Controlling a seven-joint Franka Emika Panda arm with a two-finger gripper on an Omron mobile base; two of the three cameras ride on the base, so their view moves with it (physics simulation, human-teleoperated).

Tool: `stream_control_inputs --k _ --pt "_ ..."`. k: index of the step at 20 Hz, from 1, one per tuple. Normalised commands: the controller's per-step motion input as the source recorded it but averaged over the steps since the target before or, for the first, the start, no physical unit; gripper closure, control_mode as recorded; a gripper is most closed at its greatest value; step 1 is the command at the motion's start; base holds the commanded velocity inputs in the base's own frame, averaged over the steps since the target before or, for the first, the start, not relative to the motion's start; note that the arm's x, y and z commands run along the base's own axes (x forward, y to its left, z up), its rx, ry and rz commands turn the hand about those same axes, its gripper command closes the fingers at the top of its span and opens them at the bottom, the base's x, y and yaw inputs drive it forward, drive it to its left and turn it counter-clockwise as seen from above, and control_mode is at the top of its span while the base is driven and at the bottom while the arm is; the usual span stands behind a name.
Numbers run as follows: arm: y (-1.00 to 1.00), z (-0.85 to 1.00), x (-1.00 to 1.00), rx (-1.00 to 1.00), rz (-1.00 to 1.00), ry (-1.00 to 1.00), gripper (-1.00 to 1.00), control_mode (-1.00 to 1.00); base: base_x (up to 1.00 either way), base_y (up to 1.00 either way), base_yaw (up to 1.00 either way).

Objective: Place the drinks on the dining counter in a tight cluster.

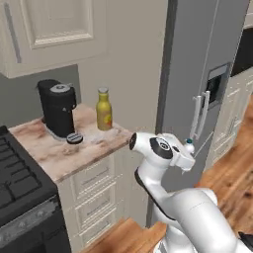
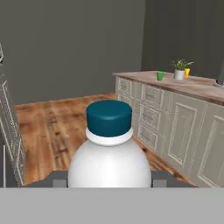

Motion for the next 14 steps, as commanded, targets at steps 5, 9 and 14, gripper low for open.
stream_control_inputs --k 5,9,14 --pt "0.0 0.0 0.0 0.0 0.0 0.0 1.0 1.0 -0.15 0.15 -0.85" --pt "0.0 0.0 0.0 0.0 0.0 0.0 1.0 1.0 -0.13 0.12 -0.88" --pt "0.0 0.0 0.0 0.0 0.0 0.0 1.0 1.0 -0.05 0.1 -0.92"
